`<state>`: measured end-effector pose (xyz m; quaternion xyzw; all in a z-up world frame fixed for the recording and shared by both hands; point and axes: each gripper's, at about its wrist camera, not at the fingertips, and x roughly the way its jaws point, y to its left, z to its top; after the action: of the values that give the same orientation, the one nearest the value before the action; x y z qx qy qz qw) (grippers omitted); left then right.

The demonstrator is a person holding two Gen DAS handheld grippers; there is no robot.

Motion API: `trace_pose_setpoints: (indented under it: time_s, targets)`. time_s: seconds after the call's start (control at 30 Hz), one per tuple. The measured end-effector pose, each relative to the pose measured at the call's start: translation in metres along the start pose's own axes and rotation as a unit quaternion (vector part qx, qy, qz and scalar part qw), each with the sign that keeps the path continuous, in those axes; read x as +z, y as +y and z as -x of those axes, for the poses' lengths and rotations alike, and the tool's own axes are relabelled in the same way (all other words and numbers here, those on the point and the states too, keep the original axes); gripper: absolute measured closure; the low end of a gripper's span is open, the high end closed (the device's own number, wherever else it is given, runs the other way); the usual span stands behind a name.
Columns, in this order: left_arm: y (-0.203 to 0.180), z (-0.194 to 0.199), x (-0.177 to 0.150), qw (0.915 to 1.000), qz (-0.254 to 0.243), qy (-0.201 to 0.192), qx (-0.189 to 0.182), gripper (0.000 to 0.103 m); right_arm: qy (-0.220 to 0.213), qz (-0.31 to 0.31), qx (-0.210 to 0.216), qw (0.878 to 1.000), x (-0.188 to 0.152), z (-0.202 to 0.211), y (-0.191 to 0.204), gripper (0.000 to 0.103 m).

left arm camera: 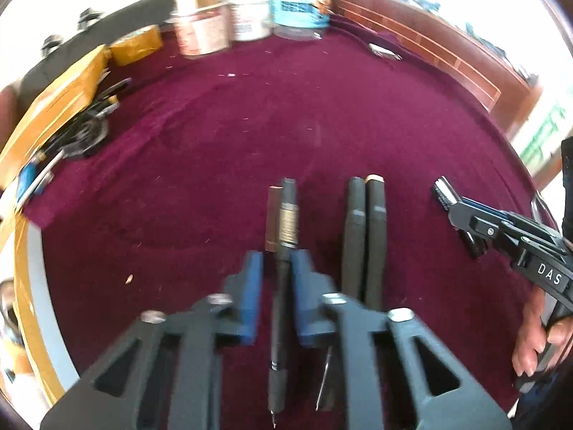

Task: Organize rigid objects
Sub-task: 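Grasp a black marker with the left gripper while right holds the tube, then lift and carry the marker and tube over the white tray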

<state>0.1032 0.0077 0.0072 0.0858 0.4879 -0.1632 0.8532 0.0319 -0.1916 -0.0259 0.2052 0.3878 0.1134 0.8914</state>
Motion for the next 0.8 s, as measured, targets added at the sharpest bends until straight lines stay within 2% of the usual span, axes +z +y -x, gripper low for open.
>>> trace_pose_setpoints:
  time_s: [0.1, 0.23, 0.43, 0.57, 0.7, 0.8]
  targets:
    - [0.002, 0.011, -0.019, 0.9992, 0.027, -0.017, 0.022, 0.095, 0.000, 0.003, -0.002, 1.000, 0.000, 0.000, 0.001, 0.088]
    - [0.003, 0.023, -0.045, 0.9976, 0.052, -0.036, 0.029, 0.095, 0.001, 0.020, 0.001, 1.000, -0.001, -0.001, 0.009, 0.088]
    - [0.000, 0.020, -0.042, 0.9970, 0.051, -0.044, 0.038, 0.094, 0.001, 0.022, 0.000, 1.000, -0.001, -0.002, 0.010, 0.088]
    - [0.001, 0.021, -0.047, 0.9962, 0.054, -0.058, 0.036, 0.095, 0.003, 0.024, 0.001, 1.000, -0.002, -0.002, 0.011, 0.088]
    - [0.009, 0.029, -0.054, 0.9942, 0.085, -0.065, 0.009, 0.095, -0.007, 0.028, 0.007, 1.000, -0.002, 0.002, 0.013, 0.088]
    - [0.013, 0.041, -0.058, 0.9911, 0.100, -0.087, 0.007, 0.095, -0.017, 0.038, 0.016, 0.999, -0.003, 0.006, 0.018, 0.088]
